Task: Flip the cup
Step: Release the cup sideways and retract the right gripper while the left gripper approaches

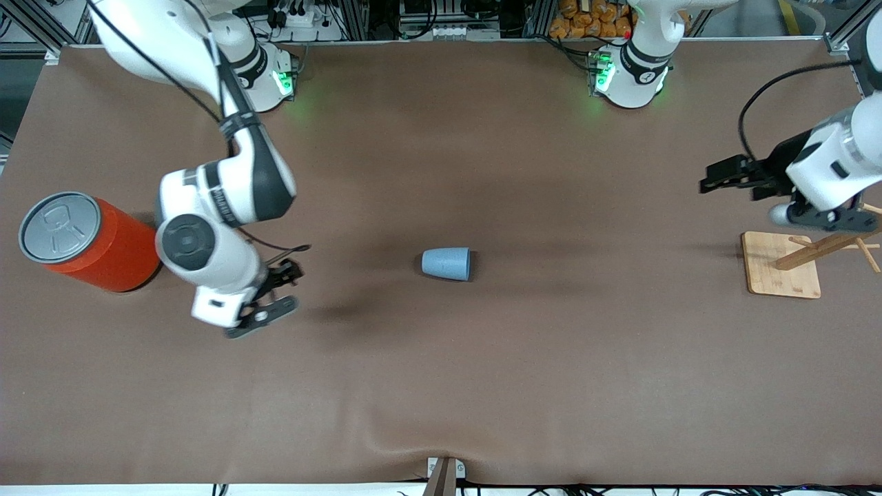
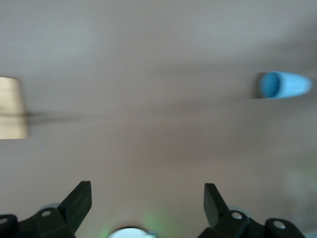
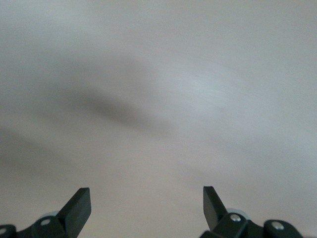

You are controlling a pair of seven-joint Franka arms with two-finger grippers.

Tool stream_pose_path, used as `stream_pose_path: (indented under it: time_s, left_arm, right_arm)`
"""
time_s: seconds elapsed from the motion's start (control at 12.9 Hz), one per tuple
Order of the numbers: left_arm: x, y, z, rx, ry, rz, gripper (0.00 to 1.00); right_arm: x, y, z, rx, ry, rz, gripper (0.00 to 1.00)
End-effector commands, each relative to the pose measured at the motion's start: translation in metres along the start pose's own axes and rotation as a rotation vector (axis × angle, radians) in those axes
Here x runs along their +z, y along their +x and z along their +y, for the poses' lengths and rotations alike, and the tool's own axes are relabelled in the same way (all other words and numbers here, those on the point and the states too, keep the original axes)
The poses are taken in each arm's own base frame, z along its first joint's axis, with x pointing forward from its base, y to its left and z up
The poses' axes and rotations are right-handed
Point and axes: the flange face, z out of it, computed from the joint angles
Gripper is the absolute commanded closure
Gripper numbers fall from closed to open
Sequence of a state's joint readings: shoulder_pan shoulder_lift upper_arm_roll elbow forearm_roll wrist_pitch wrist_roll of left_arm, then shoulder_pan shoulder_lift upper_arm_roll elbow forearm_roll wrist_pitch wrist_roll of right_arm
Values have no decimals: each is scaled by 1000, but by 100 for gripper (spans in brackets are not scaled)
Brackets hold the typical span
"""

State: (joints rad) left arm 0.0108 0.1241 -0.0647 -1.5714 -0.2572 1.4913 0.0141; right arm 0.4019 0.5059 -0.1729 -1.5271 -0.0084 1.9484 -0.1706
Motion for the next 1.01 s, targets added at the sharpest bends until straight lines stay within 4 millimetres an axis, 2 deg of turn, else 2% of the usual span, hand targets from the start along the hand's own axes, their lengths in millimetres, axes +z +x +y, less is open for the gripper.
stream_pose_path:
  time_s: [0.0, 0.23, 0.39, 0.54, 0.7, 0.93]
  left_arm:
    - [42, 34, -1, -3, -191, -75, 0]
    - [103, 64, 11, -36, -424, -175, 0]
    - [141, 63, 22, -50, -473, -234, 0]
    - [175, 56, 23, -46, -513, -219, 0]
    - [210, 49, 17, -33, -596, -218, 0]
    - [262, 35, 15, -45, -739, -190, 0]
  right_arm:
    - [-28, -18, 37, 174, -24, -12, 0]
    - [-74, -60, 94, 293, -3, -36, 0]
    - [-101, -90, 136, 363, 32, -22, 0]
    - [-126, -113, 156, 390, 85, 7, 0]
    - [-149, -130, 160, 390, 119, 19, 0]
    - [-189, -156, 139, 422, 126, -7, 0]
